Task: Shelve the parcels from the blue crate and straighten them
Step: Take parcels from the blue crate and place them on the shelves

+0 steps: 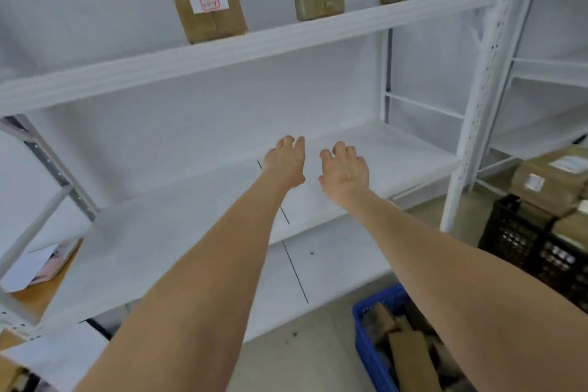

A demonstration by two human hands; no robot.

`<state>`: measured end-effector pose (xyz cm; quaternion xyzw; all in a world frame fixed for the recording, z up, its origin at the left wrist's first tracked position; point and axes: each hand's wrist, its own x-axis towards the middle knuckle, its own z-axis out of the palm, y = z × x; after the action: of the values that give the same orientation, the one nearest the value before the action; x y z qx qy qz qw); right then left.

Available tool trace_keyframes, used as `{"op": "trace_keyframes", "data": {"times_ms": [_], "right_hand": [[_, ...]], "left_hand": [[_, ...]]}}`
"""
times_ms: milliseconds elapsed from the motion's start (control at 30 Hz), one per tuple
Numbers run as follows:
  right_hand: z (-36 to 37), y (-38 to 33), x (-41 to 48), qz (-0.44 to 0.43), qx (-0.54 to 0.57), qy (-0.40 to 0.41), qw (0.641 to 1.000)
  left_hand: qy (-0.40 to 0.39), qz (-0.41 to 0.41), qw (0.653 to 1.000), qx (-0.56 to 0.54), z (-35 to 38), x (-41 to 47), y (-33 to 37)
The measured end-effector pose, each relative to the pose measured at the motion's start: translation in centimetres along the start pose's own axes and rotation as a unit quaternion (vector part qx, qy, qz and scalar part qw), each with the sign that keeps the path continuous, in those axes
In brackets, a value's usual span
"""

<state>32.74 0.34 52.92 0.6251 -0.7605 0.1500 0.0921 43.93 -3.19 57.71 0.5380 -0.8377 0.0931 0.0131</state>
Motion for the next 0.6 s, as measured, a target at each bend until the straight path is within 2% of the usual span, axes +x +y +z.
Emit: {"op": "trace_keyframes", "data": {"times_ms": [367, 600], "right_hand": [[8.1, 11.3, -13.5, 0.106, -0.013, -0.134, 0.985], [11.6, 18.2, -17.5, 0.131, -0.025, -0.171, 0.976]], "left_hand": [[-0.127, 0.117, 0.984, -0.046, 12.4, -5.8, 12.2], [-0.165, 0.154, 0.973, -0.051, 17.3, -6.0, 19.9]]}}
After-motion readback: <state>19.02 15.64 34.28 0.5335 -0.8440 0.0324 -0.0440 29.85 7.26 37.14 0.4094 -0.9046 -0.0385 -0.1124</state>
